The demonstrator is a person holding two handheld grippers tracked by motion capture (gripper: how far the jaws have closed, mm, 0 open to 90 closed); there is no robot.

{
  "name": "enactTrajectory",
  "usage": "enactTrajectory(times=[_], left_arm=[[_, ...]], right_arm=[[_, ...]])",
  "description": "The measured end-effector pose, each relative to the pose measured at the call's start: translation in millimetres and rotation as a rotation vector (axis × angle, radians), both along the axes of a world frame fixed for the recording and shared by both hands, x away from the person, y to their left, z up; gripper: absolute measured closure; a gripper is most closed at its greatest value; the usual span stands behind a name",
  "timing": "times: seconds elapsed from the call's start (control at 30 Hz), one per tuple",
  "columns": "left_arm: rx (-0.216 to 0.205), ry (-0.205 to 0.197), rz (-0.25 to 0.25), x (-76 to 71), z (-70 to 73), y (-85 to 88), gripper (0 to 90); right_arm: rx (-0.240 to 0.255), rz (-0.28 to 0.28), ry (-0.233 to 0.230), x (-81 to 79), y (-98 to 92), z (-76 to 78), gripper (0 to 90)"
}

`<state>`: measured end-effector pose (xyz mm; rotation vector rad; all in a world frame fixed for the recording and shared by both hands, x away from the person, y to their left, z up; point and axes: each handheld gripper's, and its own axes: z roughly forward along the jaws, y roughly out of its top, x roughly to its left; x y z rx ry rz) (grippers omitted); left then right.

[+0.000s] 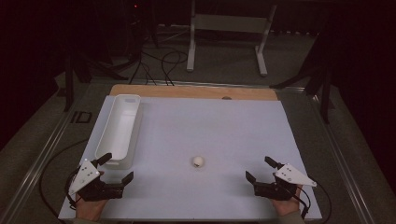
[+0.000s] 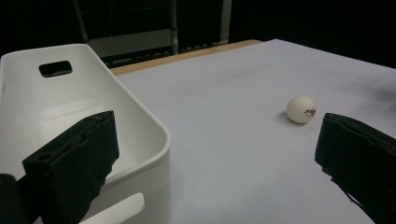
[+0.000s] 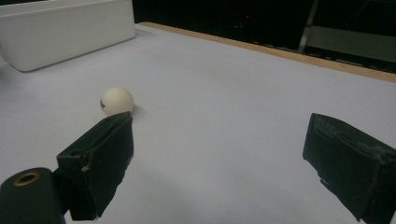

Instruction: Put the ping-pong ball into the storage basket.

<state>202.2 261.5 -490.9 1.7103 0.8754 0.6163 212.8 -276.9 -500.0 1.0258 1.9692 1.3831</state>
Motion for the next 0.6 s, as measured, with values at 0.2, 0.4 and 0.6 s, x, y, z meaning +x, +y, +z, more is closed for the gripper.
enactTrajectory(times=[0.2,0.4,0.6], left_arm=[[0.004,0.002,0.004,-0.1,0.4,-0.9,0.2],[0.000,-0.005,0.011,-1.0,1.9,-1.4,0.2],[0.002,0.004,0.003,-1.1,4.7,-2.9,0.3]], right_arm=[[0.000,-0.004,-0.002,0.1,-0.6,0.2,8.4],[-0.004,-0.004,-0.001,0.7,-0.7,-0.4,8.4],[-0.007,-0.004,0.000,0.4,-0.4,-0.8,8.4]])
